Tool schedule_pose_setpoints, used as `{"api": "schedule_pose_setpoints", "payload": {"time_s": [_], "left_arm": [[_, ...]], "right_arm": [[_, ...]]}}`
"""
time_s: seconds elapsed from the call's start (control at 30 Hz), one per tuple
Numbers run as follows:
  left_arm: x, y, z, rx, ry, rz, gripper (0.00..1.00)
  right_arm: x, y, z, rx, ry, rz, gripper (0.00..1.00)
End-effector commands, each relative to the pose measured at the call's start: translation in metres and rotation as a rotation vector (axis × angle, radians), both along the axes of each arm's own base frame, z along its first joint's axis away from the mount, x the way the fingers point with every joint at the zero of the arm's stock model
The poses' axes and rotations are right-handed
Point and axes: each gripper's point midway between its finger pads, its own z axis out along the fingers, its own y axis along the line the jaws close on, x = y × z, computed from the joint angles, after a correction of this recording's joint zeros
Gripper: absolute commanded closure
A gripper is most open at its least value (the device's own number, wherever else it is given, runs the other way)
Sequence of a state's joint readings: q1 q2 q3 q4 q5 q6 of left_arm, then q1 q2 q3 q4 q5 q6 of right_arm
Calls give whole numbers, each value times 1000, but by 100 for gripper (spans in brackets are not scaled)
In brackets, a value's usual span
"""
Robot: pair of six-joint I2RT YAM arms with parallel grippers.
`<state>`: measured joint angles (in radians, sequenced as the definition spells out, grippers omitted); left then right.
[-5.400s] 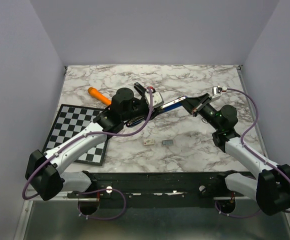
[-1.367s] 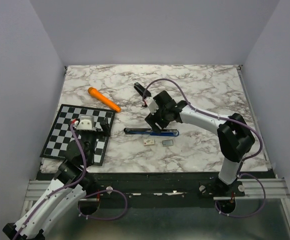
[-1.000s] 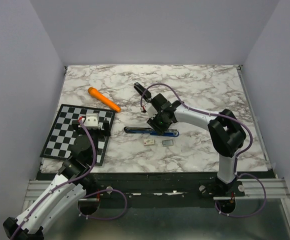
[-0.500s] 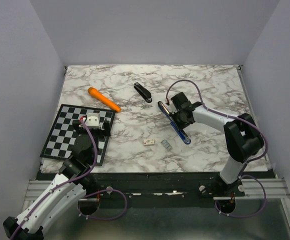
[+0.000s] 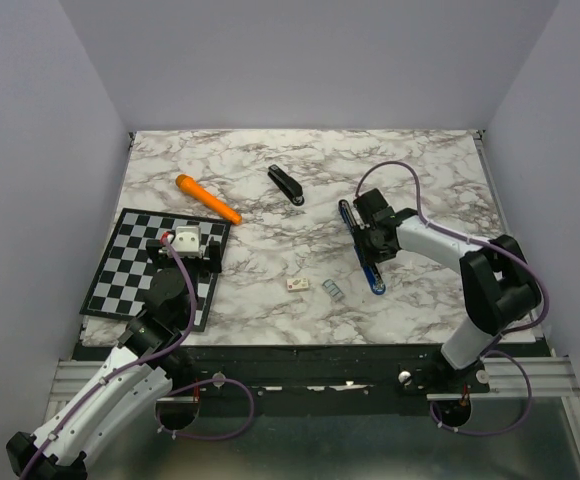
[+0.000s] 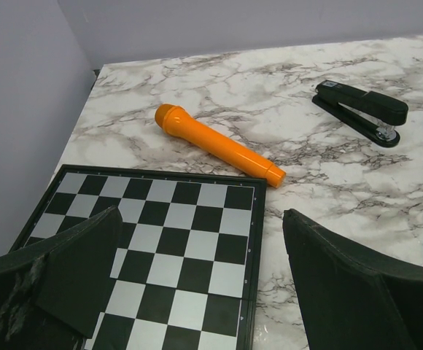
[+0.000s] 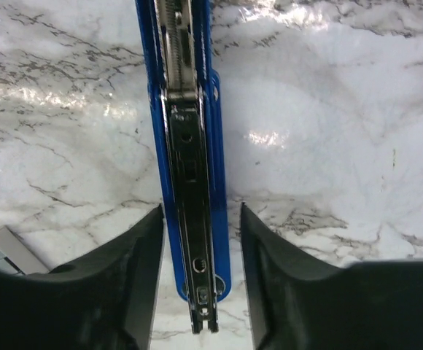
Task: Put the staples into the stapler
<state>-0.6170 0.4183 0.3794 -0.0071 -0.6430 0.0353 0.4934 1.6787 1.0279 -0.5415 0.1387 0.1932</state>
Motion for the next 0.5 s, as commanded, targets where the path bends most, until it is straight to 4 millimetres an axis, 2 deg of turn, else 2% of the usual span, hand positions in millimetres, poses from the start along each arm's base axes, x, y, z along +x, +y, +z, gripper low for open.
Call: {"api": "schedule_pose_setpoints", "payload": {"time_s": [0.0, 0.03, 0.1, 0.2, 0.33, 0.47], "left_arm": [[1, 1, -1, 10, 4, 4, 1], [1, 0, -1, 11, 6, 3, 1], [1, 0, 0, 9, 4, 0, 1], [2, -1, -1, 11, 8, 0, 1], [2, 0, 0, 11, 7, 3, 1], [1, 0, -1, 11, 9, 5, 1]], "right_arm": [[-10, -9, 21, -21, -5, -39, 42], [-11, -7, 31, -9, -21, -29, 36], [-10, 0, 45, 3, -53, -4, 31], [-19, 21, 61, 26, -87, 78, 25], [-51, 68, 62, 13, -79, 260, 21], [-76, 98, 49, -2, -49, 358, 18]]}}
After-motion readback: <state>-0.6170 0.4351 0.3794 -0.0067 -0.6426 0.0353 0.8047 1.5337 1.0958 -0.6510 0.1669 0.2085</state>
